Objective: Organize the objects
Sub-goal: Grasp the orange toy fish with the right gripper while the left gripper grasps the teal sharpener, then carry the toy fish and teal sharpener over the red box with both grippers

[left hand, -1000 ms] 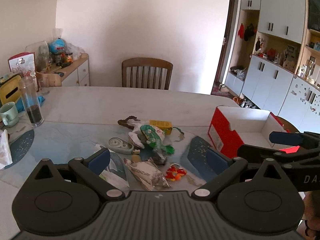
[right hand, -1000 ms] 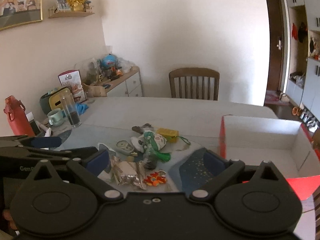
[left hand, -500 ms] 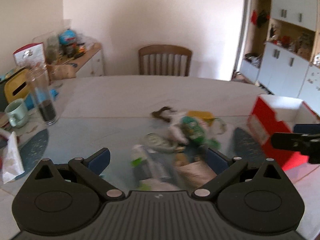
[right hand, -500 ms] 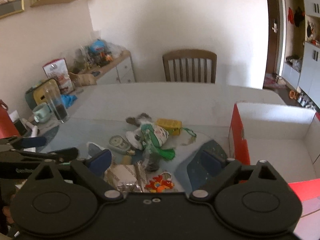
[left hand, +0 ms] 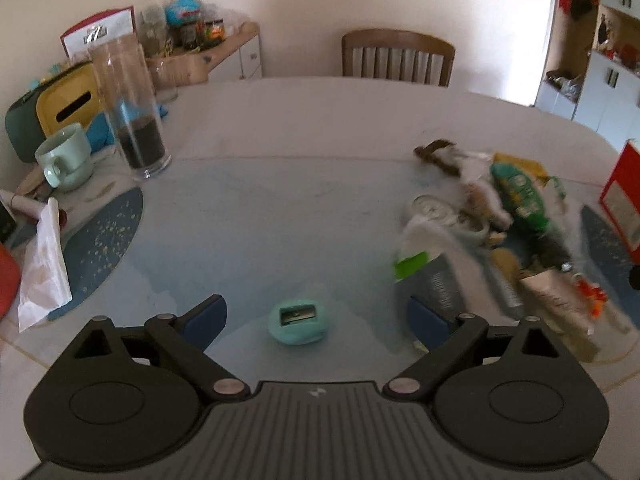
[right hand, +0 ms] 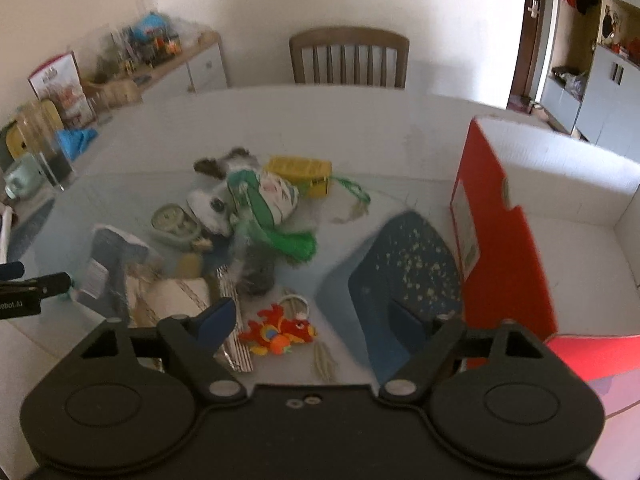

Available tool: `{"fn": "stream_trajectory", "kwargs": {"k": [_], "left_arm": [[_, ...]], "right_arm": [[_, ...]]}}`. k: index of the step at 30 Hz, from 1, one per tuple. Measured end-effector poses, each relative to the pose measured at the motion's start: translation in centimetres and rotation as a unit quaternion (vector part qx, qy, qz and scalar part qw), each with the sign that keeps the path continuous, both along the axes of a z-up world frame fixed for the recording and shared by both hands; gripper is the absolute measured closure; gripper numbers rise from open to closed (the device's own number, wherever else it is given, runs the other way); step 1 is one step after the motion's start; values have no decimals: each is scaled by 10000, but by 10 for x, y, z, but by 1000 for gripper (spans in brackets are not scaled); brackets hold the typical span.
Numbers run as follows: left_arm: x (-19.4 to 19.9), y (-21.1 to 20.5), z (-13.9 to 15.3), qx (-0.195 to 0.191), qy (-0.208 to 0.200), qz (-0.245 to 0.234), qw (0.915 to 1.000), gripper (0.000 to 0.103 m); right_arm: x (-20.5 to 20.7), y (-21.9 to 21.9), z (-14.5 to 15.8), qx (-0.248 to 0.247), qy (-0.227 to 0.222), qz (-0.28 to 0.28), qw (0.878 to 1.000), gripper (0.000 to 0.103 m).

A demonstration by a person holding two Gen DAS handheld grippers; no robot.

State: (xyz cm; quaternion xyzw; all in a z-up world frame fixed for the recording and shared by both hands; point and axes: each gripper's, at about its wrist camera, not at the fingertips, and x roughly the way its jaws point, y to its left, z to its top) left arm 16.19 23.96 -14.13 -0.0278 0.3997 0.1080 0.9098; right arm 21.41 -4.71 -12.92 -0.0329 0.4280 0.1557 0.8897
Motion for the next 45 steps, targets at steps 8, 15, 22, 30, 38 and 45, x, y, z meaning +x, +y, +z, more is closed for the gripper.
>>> {"fn": "stream_trajectory", "kwargs": {"k": [8, 15, 22, 30, 38, 45], "left_arm": [[12, 12, -14, -69, 177, 48, 9998, 17], [17, 16, -21, -202, 266, 71, 9994, 31], [18, 18, -24, -292, 348, 124, 9989, 45], [18, 19, -24, -243, 295, 130, 9992, 64], [19, 19, -24, -195, 286, 76, 9994, 65], [19, 13, -13, -205, 215, -3, 9996, 65]], "right_arm": [[17, 13, -28, -230, 410, 70, 9989, 26], [22, 23, -40, -220, 656, 168, 9975, 28], [24, 25, -43, -72, 721, 150, 9973, 33], [26, 24, -41, 155, 773, 170, 9967, 49], [27, 19, -38, 237, 746, 106, 9969, 61], [18, 12, -21, 292, 496, 130, 9983, 62]]}}
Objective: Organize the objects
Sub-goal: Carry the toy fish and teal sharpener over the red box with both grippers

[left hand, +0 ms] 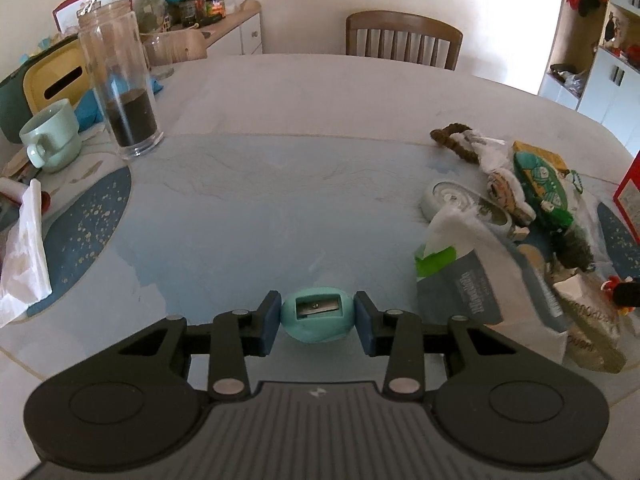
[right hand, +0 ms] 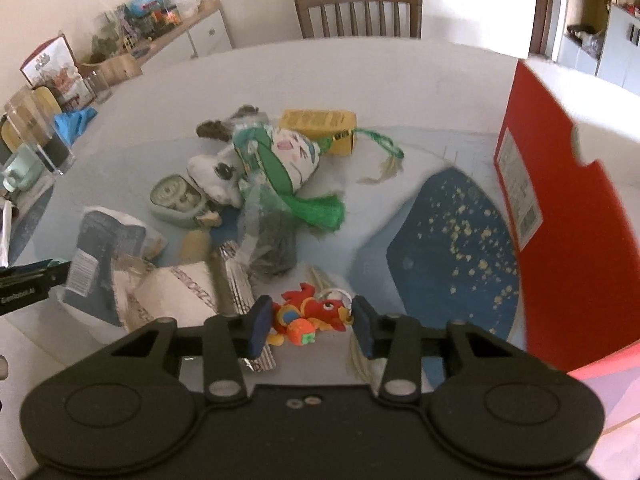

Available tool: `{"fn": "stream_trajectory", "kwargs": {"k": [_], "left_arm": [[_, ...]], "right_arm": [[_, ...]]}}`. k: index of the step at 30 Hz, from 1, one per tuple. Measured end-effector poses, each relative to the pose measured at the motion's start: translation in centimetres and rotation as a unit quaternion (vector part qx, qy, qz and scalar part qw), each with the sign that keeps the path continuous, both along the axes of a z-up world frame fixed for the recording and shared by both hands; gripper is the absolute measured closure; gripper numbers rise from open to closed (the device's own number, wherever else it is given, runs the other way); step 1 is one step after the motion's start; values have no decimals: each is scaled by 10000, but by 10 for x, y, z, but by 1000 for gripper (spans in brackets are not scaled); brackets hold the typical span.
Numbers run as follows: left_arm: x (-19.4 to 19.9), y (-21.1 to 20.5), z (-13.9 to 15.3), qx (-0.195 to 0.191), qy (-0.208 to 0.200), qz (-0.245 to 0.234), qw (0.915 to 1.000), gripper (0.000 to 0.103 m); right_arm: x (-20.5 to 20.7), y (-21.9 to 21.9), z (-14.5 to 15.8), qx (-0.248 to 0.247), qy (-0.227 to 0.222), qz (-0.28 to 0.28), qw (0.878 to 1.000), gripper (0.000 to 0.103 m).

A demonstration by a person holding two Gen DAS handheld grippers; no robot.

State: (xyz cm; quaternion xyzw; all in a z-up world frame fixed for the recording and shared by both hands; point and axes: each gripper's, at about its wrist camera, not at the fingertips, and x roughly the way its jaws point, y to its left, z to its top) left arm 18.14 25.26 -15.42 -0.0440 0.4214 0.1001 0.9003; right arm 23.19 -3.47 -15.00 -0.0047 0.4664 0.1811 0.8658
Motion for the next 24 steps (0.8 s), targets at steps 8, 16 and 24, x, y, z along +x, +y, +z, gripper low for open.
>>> {"fn": "stream_trajectory", "kwargs": {"k": [8, 16, 24], "left_arm": [[0, -22, 33, -100, -119, -312, 9994, 65], [3, -74, 74, -99, -151, -892, 9959, 65], [9, -148, 104, 23, -310, -1366, 9901, 64]], "right_arm": [[-12, -23, 35, 176, -219, -193, 9994, 62], [-21, -53, 77, 357, -550, -100, 9978, 62], [-14, -105, 105, 483, -786, -25, 9957, 62]]}}
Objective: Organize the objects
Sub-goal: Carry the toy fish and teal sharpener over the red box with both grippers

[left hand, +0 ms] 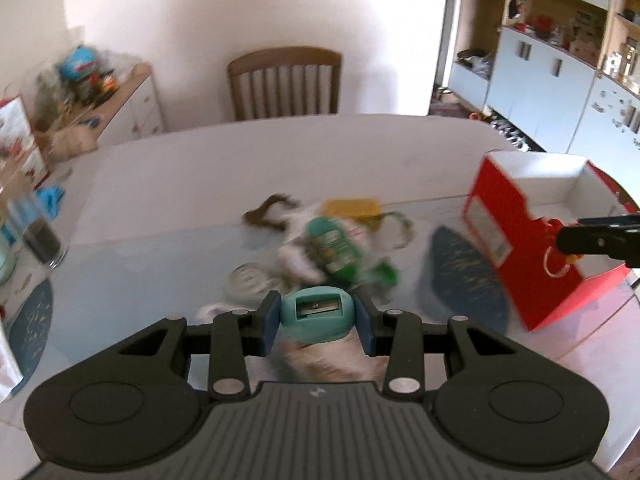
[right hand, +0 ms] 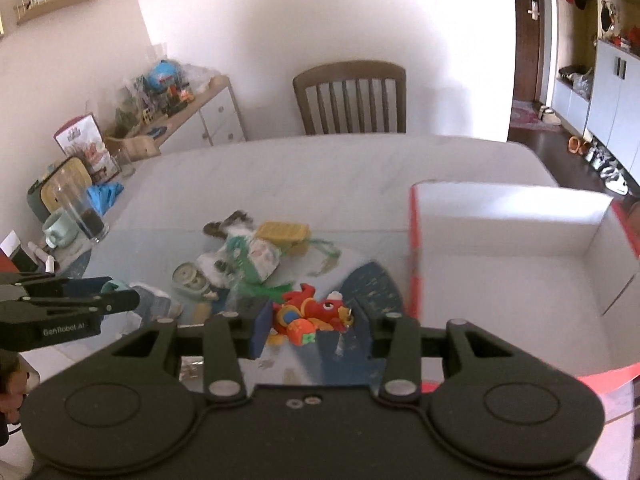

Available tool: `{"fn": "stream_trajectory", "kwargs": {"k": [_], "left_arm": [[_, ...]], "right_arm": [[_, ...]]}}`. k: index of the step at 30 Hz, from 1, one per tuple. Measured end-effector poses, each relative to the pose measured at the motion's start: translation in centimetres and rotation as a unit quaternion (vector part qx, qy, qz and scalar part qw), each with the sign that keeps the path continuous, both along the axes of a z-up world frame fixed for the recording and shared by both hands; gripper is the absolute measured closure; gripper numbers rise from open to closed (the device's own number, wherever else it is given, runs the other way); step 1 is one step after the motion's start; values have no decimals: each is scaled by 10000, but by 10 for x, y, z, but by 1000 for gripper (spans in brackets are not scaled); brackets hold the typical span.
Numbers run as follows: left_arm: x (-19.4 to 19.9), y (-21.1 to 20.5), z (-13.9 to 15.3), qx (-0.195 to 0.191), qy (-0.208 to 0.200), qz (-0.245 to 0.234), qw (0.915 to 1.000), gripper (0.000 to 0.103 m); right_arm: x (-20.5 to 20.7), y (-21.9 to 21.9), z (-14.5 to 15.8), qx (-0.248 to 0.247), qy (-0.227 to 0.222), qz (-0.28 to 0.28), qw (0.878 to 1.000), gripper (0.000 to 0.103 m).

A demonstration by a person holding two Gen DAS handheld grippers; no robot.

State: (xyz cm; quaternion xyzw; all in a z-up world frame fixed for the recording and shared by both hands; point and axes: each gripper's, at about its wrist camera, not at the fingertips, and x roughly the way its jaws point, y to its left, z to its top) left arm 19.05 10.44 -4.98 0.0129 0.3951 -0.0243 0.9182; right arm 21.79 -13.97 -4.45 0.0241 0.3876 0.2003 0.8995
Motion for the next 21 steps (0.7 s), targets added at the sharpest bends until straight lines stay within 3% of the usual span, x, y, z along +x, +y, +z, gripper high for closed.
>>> {"fn": "stream_trajectory", "kwargs": {"k": [9, 21], "left_arm": [[18, -94, 13, 128, -152, -500, 9986, 64], [61, -201, 14, 217, -179, -1109, 9934, 64]], "right_arm": [[11, -71, 8, -50, -238, -84, 9997, 62], [38, -154, -13, -113, -145, -382, 9991, 62]]}}
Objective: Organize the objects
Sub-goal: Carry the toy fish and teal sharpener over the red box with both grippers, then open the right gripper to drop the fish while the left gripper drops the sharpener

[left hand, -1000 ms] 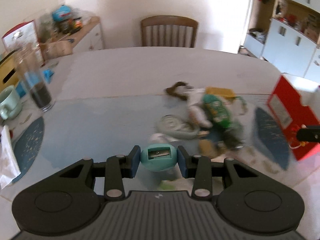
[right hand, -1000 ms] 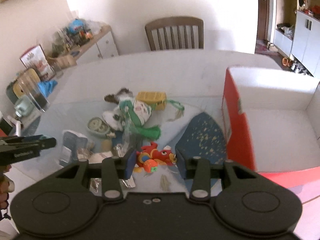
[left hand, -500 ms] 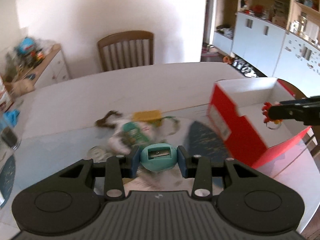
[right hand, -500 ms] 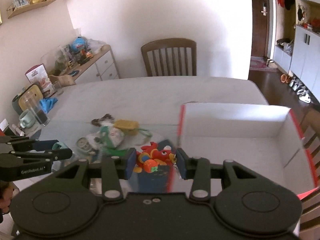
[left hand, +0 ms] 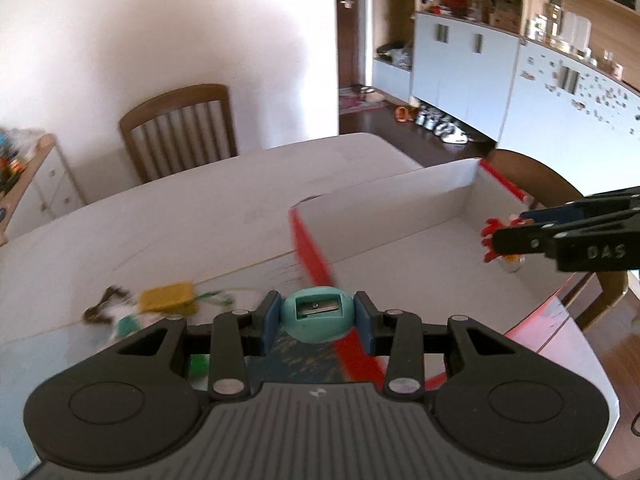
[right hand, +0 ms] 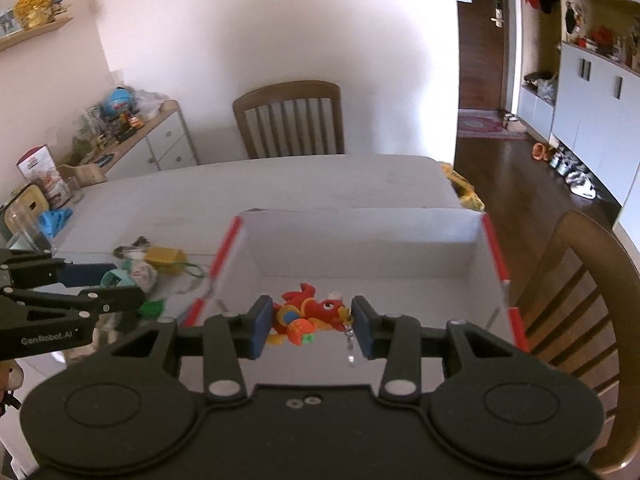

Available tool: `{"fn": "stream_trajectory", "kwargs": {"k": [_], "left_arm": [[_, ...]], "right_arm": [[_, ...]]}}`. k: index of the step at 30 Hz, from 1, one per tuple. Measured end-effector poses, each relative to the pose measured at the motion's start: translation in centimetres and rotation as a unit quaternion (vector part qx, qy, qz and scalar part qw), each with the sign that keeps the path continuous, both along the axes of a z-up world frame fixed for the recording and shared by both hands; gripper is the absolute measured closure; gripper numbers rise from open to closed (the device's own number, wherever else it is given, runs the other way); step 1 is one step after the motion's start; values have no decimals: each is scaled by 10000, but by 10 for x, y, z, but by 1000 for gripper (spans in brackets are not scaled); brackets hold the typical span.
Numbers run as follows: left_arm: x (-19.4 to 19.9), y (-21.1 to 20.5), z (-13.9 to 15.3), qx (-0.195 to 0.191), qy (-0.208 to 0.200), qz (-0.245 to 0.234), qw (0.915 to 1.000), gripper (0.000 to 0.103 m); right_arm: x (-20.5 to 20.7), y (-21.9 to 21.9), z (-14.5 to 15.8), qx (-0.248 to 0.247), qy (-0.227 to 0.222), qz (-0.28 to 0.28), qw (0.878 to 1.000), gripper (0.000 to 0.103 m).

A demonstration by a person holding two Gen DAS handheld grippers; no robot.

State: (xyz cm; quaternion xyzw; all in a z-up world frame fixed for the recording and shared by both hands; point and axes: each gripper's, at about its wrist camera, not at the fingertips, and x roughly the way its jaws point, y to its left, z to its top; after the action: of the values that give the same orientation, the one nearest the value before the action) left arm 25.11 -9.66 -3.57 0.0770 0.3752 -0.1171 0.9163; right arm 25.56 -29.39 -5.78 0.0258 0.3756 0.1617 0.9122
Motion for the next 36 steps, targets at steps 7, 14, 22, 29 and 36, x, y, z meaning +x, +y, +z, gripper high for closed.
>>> {"fn": "stream_trajectory", "kwargs": {"k": [7, 14, 22, 29, 36], "left_arm": [[33, -52, -12, 175, 139, -356, 9991, 64], [62, -79, -38, 294, 467, -501, 9972, 64], [92, -106, -72, 522, 890, -578, 9930, 64], [112, -122, -97, 763, 1287, -746, 9859, 64], [125, -126, -118, 925, 1832, -793, 9755, 64]], "right_arm": [[14, -29, -24, -83, 178, -94, 9998, 62], [23, -42, -47, -263, 367, -81, 9989, 62], [37, -37, -72, -460, 678, 157, 9965, 62], [46, -32, -88, -619, 921, 287, 9934, 62], [50, -25, -95, -683, 1096, 313, 9911, 62]]}}
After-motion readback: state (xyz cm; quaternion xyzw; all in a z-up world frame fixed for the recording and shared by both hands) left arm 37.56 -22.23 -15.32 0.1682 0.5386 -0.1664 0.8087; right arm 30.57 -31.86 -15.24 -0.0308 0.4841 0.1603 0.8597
